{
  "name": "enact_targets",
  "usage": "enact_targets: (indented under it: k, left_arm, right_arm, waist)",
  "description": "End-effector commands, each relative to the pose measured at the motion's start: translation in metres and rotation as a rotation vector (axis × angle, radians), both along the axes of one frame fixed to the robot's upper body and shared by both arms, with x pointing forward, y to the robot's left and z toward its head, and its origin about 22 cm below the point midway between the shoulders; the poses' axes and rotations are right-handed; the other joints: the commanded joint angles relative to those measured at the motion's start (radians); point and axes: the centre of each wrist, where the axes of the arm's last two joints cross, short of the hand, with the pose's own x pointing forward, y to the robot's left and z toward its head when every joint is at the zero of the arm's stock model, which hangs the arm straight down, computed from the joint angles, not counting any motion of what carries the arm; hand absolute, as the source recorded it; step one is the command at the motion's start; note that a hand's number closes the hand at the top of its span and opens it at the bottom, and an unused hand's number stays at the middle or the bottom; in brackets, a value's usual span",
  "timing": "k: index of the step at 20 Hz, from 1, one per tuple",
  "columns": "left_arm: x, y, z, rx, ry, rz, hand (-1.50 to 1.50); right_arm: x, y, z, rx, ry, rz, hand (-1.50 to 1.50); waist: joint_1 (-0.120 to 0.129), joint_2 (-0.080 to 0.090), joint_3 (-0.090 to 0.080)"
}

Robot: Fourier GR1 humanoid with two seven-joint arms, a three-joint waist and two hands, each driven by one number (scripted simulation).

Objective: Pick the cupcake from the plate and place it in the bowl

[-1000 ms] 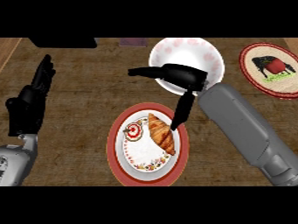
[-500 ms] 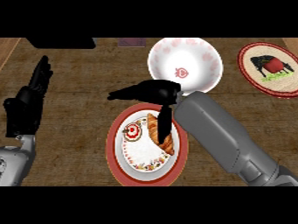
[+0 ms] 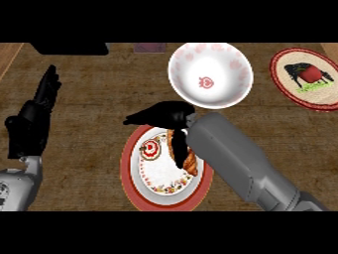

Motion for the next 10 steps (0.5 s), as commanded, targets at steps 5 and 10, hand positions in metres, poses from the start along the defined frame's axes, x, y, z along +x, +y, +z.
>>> enact_targets:
  k: [5,10]
  left_arm:
    - [0.005,0.006,-0.010,0.000,-0.006,-0.018,0.00]
    - [-0.003,0.006,0.012,0.006,0.003,-0.031,0.00]
  right_arm:
    - [0.008,-0.003,-0.025,-0.021,0.001,-0.035,-1.50]
    - [-0.020,0.002,-0.051,-0.008,0.015,-0.021,-1.50]
  waist:
    - [0.018,0.006,0.000]
    - [0.021,0.003,0.000]
